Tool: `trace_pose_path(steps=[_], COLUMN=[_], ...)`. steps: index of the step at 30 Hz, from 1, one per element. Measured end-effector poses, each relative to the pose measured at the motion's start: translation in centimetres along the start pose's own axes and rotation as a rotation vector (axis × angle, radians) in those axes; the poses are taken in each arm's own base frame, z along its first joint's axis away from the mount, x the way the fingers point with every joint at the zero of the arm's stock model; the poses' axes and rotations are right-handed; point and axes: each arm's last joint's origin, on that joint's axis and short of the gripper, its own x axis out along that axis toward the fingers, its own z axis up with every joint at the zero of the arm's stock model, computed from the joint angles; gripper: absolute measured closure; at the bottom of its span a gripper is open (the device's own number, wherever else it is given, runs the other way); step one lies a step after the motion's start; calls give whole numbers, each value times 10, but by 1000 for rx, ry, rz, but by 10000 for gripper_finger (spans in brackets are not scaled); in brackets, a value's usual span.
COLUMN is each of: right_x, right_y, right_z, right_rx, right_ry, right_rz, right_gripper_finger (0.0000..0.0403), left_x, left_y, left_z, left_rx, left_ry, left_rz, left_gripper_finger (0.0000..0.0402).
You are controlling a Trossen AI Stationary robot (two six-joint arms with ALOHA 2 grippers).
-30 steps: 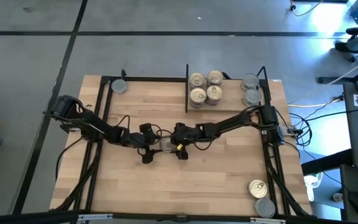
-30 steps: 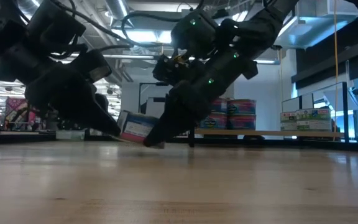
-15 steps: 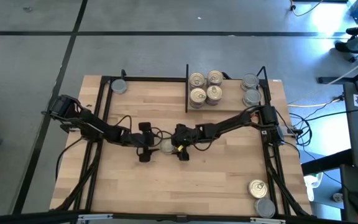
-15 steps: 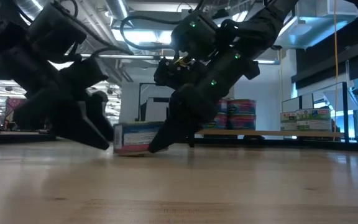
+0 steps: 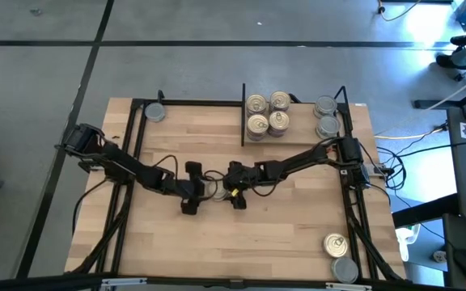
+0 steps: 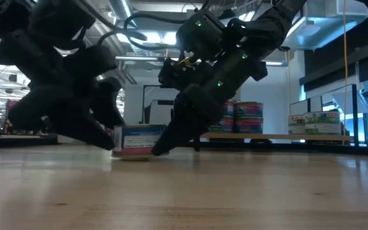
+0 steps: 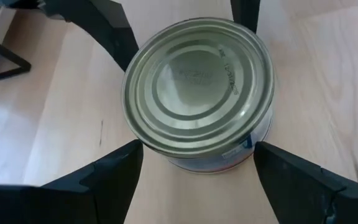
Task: Stack canned seafood by type on shelf
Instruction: Put the blue tuna can on the shelf
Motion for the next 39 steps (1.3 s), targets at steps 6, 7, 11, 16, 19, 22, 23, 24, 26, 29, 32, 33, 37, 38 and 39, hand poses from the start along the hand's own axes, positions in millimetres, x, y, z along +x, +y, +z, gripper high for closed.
trace_pose_path(steps=[6, 7, 11, 16, 19, 22, 23, 24, 26, 29, 32, 33, 37, 38, 39], right_x=[0, 0, 0, -3, -6, -9, -11, -12, -15, -21, -26, -27, -28, -28, -28], right_y=[0, 0, 0, -1, -1, -1, -1, -1, -1, -1, -1, -1, -2, -2, -2], right_z=[0, 0, 2, 12, 21, 28, 31, 33, 39, 47, 54, 56, 57, 57, 57], right_rx=[1, 2, 14, 41, 58, 74, 82, 89, 96, 98, 98, 98, 91, 91, 92], right_ry=[-3, -3, 2, 43, 85, 116, 126, 136, 160, 198, 229, 234, 238, 240, 243], right_rz=[-8, -8, -8, -7, -7, -9, -9, -10, -11, -12, -13, -13, -20, -21, -21], right_gripper_finger=[58, 59, 60, 61, 61, 61, 61, 61, 61, 61, 62, 62, 62, 62, 62], left_x=[-1, -1, 0, 0, 0, 0, 0, 0, 0, 0, 0, 0, 0, -1, -3], left_y=[-1, -1, -1, -1, -1, -1, -1, -1, -1, -1, -1, -1, -1, -1, -1], left_z=[3, 3, 3, 3, 3, 3, 3, 3, 4, 4, 5, 5, 5, 5, 4], left_rx=[8, 6, -16, -26, -41, -46, -47, -48, -53, -59, -65, -67, -78, -79, -87], left_ry=[14, 14, 14, 16, 15, 14, 12, 10, 9, 3, 1, 1, 2, 7, 20], left_rz=[10, 10, 10, 10, 11, 12, 12, 12, 14, 15, 14, 14, 9, 8, 7], left_gripper_finger=[98, 98, 98, 98, 98, 98, 98, 98, 98, 98, 98, 98, 98, 98, 98])
